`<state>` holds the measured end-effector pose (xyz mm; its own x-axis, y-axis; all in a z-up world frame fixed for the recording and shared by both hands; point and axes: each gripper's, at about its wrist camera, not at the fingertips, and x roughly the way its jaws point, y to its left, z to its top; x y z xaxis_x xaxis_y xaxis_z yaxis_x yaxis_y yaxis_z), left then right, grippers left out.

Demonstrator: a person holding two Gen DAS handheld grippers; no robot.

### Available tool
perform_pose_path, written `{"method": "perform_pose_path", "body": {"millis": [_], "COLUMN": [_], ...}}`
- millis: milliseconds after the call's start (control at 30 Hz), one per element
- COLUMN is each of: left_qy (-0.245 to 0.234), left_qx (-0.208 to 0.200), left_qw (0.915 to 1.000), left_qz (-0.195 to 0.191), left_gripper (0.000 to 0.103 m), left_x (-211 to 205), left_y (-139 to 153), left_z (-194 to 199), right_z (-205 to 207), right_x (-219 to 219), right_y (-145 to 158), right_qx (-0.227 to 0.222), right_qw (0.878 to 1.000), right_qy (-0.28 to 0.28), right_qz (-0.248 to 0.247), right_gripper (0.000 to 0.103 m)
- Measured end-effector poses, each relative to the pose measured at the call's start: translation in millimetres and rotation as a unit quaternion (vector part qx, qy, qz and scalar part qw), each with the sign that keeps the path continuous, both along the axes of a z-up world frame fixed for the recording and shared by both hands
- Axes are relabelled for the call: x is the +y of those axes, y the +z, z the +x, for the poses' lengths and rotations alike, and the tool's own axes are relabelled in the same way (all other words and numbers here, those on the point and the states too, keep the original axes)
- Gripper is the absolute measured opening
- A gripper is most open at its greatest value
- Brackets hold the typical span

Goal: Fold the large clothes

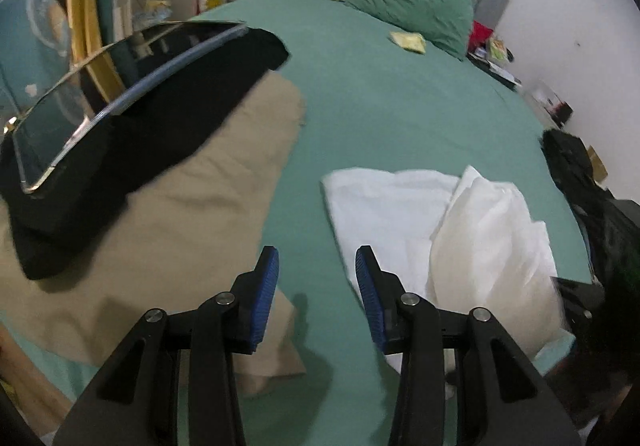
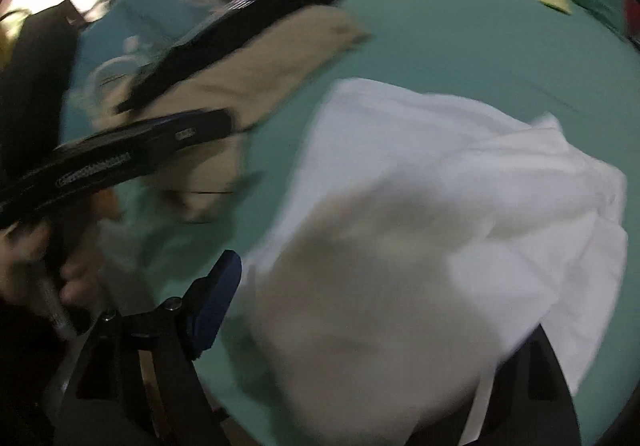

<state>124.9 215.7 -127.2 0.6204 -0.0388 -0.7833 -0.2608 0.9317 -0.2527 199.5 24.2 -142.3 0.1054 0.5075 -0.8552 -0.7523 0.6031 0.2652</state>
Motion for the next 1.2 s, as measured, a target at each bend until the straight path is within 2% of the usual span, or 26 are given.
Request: {"method": "perform_pose_path", "body": {"millis": [67, 133, 233, 333, 433, 533, 600, 700, 833, 967, 1033, 1100, 1200], "left_qy": [0.017, 0.027, 0.023, -0.014, -0.088, -0.162, -0.186, -0.204, -0.187, -0.135, -0.085, -0.046, -0.019], "left_qx": [0.002, -0.001, -0.016, -0.026, -0.025, 0.001, 0.017, 0.046, 0.106, 0.130, 0.113, 0.075, 0.006], "left_qw": [0.9998, 0.9996, 0.9996, 0.9994, 0.9958, 0.9867, 0.9818, 0.9775, 0.9763, 0.9807, 0.9859, 0.9893, 0.9930], "left_qz": [0.005, 0.002, 0.007, 0.018, 0.007, 0.018, 0.035, 0.029, 0.025, 0.056, 0.089, 0.117, 0.116], "left_gripper": [0.042, 0.042, 0.042, 0.042, 0.042, 0.042, 0.042, 0.042, 0.042, 0.042, 0.042, 0.042, 0.042], "left_x": [7.8, 12.8, 8.4, -10.6, -39.3, -71.6, -87.1, -97.5, -91.8, -70.4, -58.6, -49.2, -40.0], "left_y": [0.5, 3.1, 9.5, 12.0, 10.9, 3.5, -1.4, -14.2, -42.3, -58.5, -51.8, -37.5, -11.5], "left_z": [-0.7, -1.3, 0.1, 6.4, 18.5, 38.2, 52.3, 75.6, 109.6, 131.6, 133.2, 126.4, 108.0], "right_z": [-12.5, -18.7, -23.1, -23.2, -18.2, -7.6, 1.8, 13.6, 20.2, 30.5, 35.3, 38.1, 41.8], "right_x": [12.4, 17.2, 4.5, -30.8, -68.1, -112.3, -141.0, -174.5, -200.7, -214.6, -215.5, -216.1, -218.5], "right_y": [7.9, 8.8, 12.0, 20.9, 31.2, 35.0, 31.3, 24.6, 14.4, -1.5, -9.6, -14.2, -16.3], "right_qx": [0.007, 0.015, 0.014, 0.010, -0.006, -0.026, -0.033, -0.032, -0.024, -0.004, 0.005, 0.011, 0.014], "right_qw": [0.999, 0.997, 0.998, 0.999, 0.999, 0.996, 0.991, 0.982, 0.974, 0.971, 0.970, 0.968, 0.967], "right_qy": [0.048, 0.070, 0.062, 0.030, -0.014, -0.077, -0.125, -0.183, -0.222, -0.234, -0.237, -0.239, -0.241], "right_qz": [0.013, 0.016, 0.016, 0.030, 0.045, 0.040, 0.034, 0.034, 0.047, 0.054, 0.061, 0.071, 0.081], "right_gripper": [0.080, 0.080, 0.080, 0.080, 0.080, 0.080, 0.080, 0.080, 0.080, 0.080, 0.080, 0.080, 0.080]}}
